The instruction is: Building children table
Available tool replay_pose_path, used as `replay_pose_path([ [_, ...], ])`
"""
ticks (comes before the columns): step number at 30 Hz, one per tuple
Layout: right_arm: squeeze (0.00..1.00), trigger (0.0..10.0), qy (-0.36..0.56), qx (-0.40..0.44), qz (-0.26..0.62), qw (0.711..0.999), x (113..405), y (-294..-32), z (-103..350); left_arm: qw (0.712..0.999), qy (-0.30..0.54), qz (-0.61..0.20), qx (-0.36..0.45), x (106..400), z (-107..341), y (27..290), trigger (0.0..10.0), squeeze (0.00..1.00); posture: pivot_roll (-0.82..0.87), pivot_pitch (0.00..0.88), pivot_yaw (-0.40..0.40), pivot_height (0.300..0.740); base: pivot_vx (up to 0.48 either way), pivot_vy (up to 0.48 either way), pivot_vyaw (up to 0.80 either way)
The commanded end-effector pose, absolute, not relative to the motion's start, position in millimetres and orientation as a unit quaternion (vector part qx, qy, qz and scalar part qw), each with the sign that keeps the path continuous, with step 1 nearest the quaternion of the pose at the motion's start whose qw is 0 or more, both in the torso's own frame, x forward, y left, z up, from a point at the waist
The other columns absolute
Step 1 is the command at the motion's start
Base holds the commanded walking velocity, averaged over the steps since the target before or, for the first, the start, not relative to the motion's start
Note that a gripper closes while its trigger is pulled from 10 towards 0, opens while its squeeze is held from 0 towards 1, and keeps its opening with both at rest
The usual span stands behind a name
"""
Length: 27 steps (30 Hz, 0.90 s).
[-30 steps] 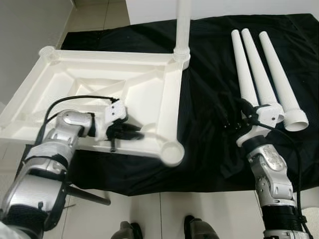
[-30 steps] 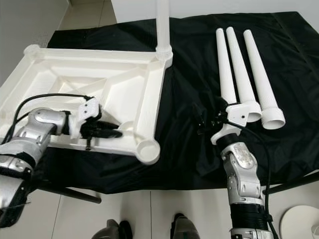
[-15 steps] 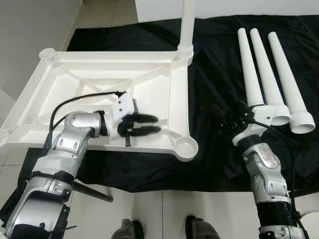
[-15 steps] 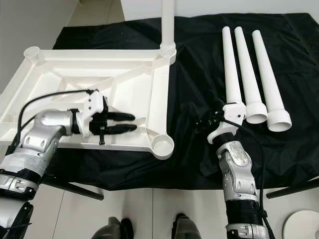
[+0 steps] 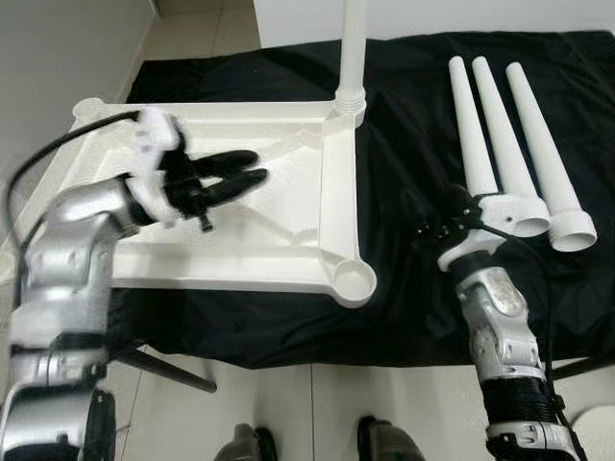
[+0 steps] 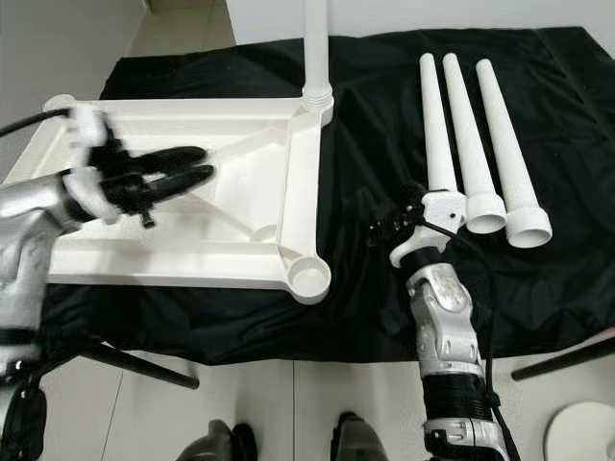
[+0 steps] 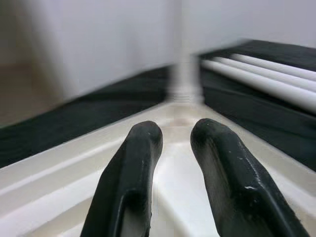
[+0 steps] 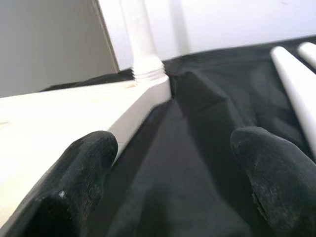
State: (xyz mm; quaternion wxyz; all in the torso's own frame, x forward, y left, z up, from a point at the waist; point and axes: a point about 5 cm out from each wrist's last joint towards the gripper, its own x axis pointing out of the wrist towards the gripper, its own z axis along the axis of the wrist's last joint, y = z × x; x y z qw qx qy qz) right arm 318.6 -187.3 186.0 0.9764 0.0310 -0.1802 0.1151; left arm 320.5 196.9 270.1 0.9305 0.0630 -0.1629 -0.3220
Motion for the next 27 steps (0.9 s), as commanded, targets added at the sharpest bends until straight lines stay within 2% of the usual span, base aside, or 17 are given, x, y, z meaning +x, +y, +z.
replay_pose_path([
  [1, 0.0, 10.0, -0.177, 0.036, 0.115, 0.977, 319.8, -184.4, 182.5, 0.944, -0.155, -0.291, 0.031, 312.2, 266.2, 204.7, 10.0, 0.0, -0.06, 0.111, 0.101, 0.74, 0.0, 0.0, 0.0],
  [6, 0.0, 10.0, -0.187, 0.043, 0.114, 0.975, 324.2, -182.3, 187.6, 0.946, -0.135, -0.288, -0.057, 294.1, 249.2, 210.9, 10.0, 0.0, -0.06, 0.095, 0.087, 0.74, 0.0, 0.0, 0.0],
  [10, 0.0, 10.0, -0.193, 0.05, 0.112, 0.974, 327.3, -180.9, 191.1, 0.941, -0.118, -0.313, -0.041, 279.1, 233.9, 203.7, 10.0, 0.0, -0.05, 0.076, 0.067, 0.74, 0.0, 0.0, 0.0],
  [12, 0.0, 10.0, -0.202, 0.057, 0.096, 0.973, 331.3, -181.2, 196.8, 0.935, -0.088, -0.341, -0.025, 264.5, 214.9, 188.8, 10.0, 0.0, -0.05, 0.066, 0.058, 0.74, 0.0, 0.0, 0.0],
  [14, 0.0, 10.0, -0.202, 0.057, 0.096, 0.973, 331.3, -181.2, 196.8, 0.935, -0.088, -0.341, -0.025, 264.5, 214.9, 188.8, 10.0, 0.0, -0.05, 0.066, 0.058, 0.74, 0.0, 0.0, 0.0],
  [16, 0.0, 10.0, -0.201, 0.061, 0.068, 0.975, 335.1, -183.9, 198.9, 0.934, -0.067, -0.349, -0.031, 259.0, 204.0, 171.0, 10.0, 0.0, -0.05, 0.05, 0.043, 0.74, 0.0, 0.0, 0.0],
  [17, 0.0, 10.0, -0.201, 0.061, 0.068, 0.975, 335.1, -183.9, 198.9, 0.934, -0.067, -0.349, -0.031, 259.0, 204.0, 171.0, 10.0, 0.0, -0.05, 0.05, 0.043, 0.74, 0.0, 0.0, 0.0],
  [21, 0.0, 10.0, -0.183, 0.046, 0.019, 0.982, 341.2, -183.9, 198.2, 0.934, -0.047, -0.346, -0.08, 259.2, 194.1, 137.5, 10.0, 0.0, -0.06, 0.028, 0.033, 0.74, 0.0, 0.0, 0.0],
  [27, 0.0, 10.0, -0.194, 0.026, -0.024, 0.98, 342.1, -191.4, 202.2, 0.936, -0.056, -0.331, -0.107, 266.5, 195.1, 119.9, 10.0, 0.0, -0.07, 0.018, 0.032, 0.74, 0.0, 0.0, 0.0],
])
